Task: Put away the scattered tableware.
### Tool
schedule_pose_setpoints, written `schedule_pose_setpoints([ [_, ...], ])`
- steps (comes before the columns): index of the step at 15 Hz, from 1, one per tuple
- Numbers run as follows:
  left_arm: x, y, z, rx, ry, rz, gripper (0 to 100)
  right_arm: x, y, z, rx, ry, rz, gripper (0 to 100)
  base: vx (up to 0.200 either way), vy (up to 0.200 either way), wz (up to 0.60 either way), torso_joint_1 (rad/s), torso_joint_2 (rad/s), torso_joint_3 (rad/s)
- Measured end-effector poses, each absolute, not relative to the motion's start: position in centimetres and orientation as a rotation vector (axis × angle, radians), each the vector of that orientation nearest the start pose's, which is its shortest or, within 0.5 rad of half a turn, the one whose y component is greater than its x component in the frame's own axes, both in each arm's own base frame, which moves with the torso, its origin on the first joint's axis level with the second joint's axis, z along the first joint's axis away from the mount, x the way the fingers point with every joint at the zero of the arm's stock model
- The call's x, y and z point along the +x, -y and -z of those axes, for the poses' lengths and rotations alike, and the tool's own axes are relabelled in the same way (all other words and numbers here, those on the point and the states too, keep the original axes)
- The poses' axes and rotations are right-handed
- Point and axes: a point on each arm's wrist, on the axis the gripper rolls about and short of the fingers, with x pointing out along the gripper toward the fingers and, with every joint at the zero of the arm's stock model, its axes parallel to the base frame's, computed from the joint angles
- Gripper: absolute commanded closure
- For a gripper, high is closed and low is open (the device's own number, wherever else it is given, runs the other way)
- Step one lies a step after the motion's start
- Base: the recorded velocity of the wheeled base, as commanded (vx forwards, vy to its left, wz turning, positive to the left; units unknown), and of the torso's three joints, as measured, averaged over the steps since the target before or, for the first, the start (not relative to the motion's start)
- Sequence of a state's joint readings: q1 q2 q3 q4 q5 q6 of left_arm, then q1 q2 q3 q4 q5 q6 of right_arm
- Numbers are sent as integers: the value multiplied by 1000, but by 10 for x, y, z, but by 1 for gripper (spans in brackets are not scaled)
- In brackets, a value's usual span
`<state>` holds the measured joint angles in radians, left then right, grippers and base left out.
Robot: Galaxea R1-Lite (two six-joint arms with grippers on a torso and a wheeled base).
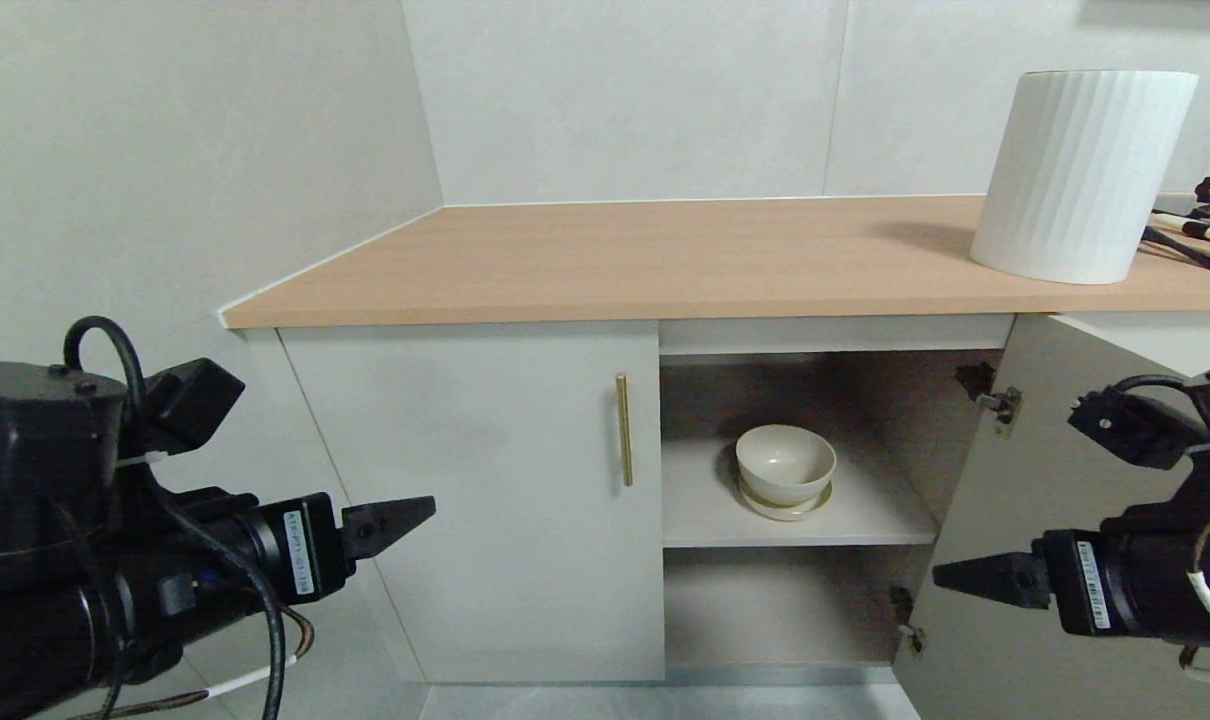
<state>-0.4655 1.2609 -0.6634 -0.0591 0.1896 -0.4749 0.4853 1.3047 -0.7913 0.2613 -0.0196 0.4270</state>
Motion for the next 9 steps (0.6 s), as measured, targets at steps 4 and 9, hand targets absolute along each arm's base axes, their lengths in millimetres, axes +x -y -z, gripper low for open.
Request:
schedule_pose_setpoints([
  [4, 167, 79, -196, -285, -568, 139, 0, 153, -83, -201, 203, -808, -290, 0, -200, 0, 0, 8, 4, 0],
  [9, 168, 79, -193, -281, -581, 137, 0, 149, -81, -201, 200, -805, -290, 0, -200, 0, 0, 1, 0, 4],
])
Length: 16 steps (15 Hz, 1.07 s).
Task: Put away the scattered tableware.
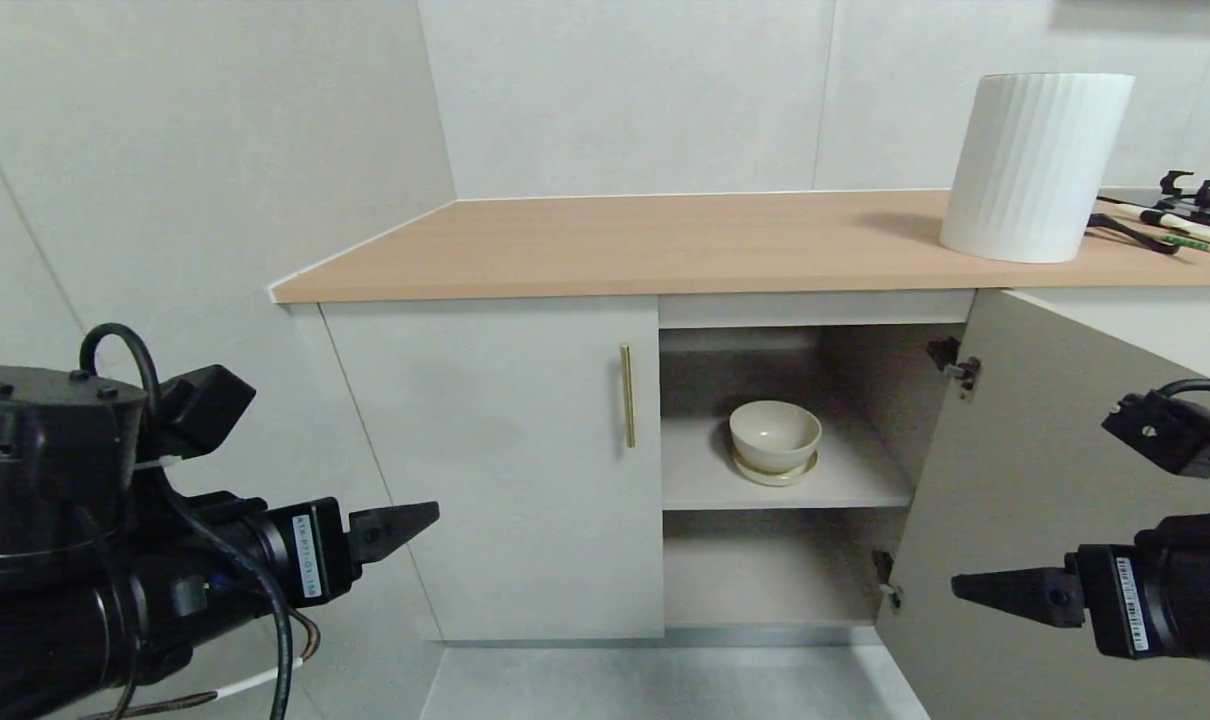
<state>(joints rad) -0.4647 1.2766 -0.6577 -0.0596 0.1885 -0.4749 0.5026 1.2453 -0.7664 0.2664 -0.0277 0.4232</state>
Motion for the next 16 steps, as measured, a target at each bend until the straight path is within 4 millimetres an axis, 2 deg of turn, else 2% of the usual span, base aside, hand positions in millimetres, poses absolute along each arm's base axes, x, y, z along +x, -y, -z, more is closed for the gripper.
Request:
schedule_pose_setpoints([
  [3, 168, 80, -192, -279, -585, 136, 0, 147, -80, -200, 195, -815, -286, 0, -200, 0, 0, 1, 1, 2],
  [15, 168, 80, -192, -276, -586, 135, 0, 140, -75, -204, 156, -801, -261, 0, 0, 0, 0, 0, 0, 0],
  [16, 168, 80, -192, -271, -586, 136, 0, 139, -74, -204, 151, -807, -256, 0, 0, -200, 0, -2, 12, 2],
])
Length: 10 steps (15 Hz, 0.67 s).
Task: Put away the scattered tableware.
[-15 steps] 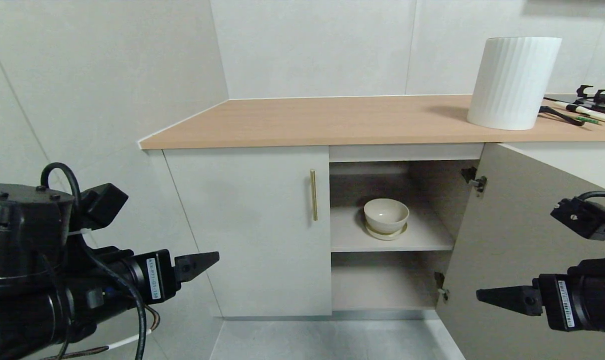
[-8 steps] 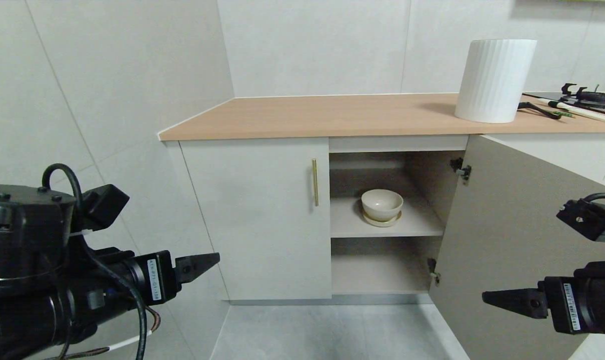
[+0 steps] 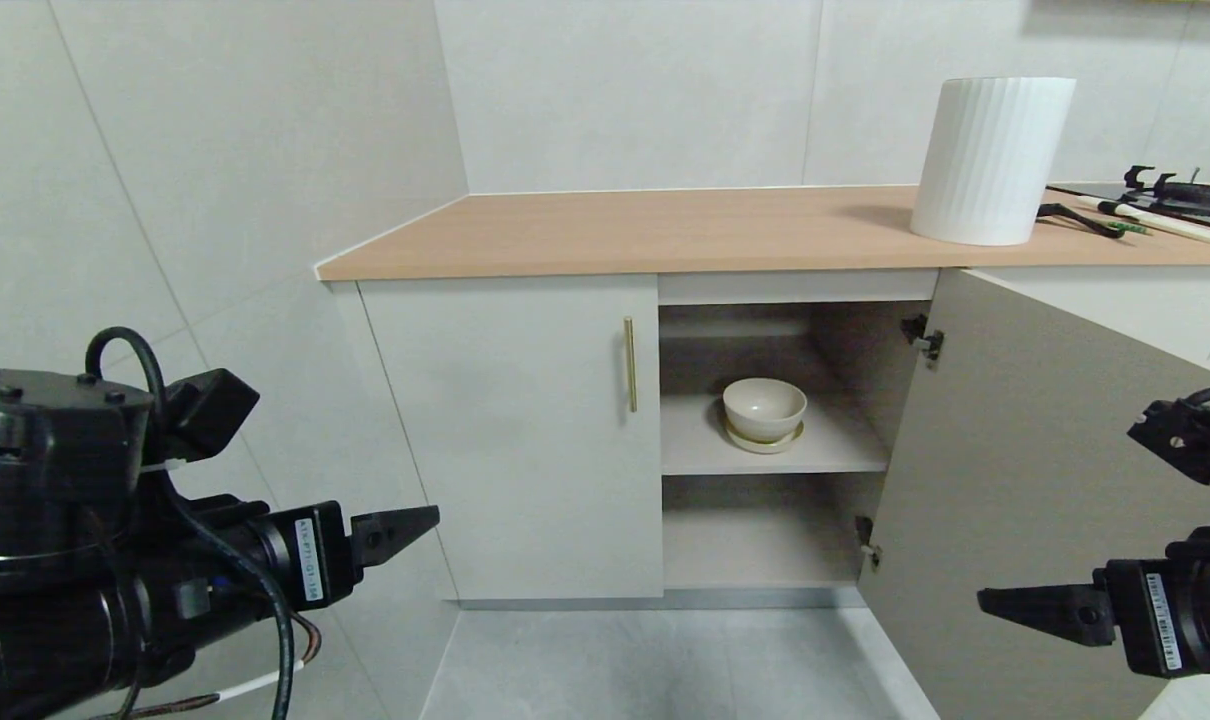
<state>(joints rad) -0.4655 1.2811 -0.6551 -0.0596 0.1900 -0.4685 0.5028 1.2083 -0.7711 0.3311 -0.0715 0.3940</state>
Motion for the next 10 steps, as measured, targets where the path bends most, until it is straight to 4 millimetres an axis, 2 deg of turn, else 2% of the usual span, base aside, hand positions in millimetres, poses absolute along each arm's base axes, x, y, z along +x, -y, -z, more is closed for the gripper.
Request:
schedule_pose_setpoints([
  [10, 168, 80, -190, -261, -590, 137, 0, 123, -64, -207, 34, -970, -176, 0, 0, -200, 0, 3, 4, 4],
])
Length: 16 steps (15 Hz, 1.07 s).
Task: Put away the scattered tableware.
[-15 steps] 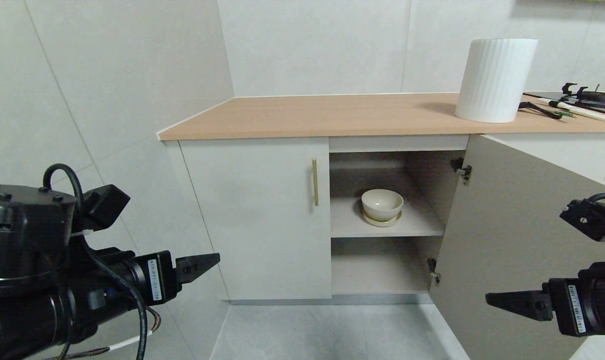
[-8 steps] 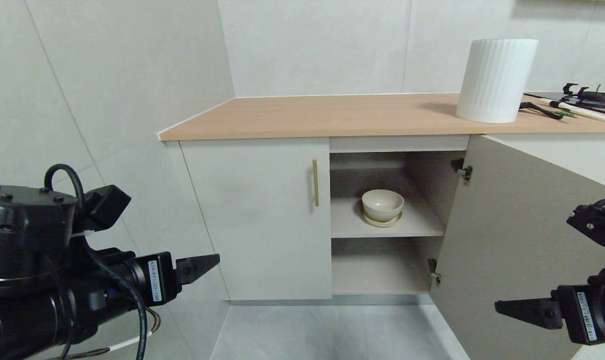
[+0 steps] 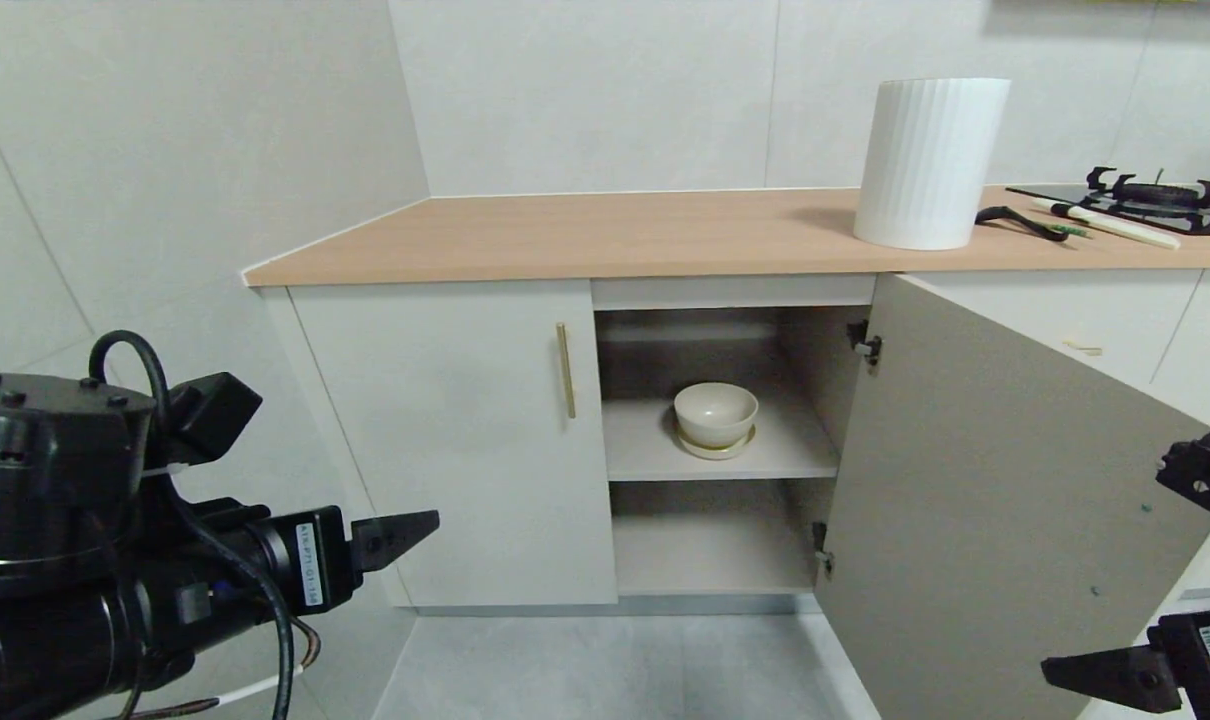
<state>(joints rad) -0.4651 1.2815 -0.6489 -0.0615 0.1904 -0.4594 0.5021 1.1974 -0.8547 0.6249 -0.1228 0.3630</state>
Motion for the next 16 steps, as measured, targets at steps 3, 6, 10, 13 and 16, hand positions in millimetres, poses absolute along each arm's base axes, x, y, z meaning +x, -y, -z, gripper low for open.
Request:
schedule_pose_setpoints([
  [3, 168, 80, -190, -261, -591, 137, 0, 119, -61, -212, -2, -974, -122, 0, 0, -133, 0, -2, 0, 0],
  [6, 168, 80, -190, -261, -591, 139, 0, 110, -52, -219, -42, -1036, -72, 0, 0, 0, 0, 0, 0, 0],
  [10, 168, 80, -190, -261, -590, 136, 0, 109, -34, -235, -28, -998, 33, 0, 0, 0, 0, 0, 0, 0],
  [13, 168, 80, -189, -260, -593, 136, 0, 120, -14, -240, -11, -943, 168, 0, 0, 0, 0, 0, 0, 0],
  [16, 169, 80, -189, -260, -595, 135, 0, 142, 3, -236, 32, -903, 284, 0, 0, 0, 0, 0, 0, 0],
])
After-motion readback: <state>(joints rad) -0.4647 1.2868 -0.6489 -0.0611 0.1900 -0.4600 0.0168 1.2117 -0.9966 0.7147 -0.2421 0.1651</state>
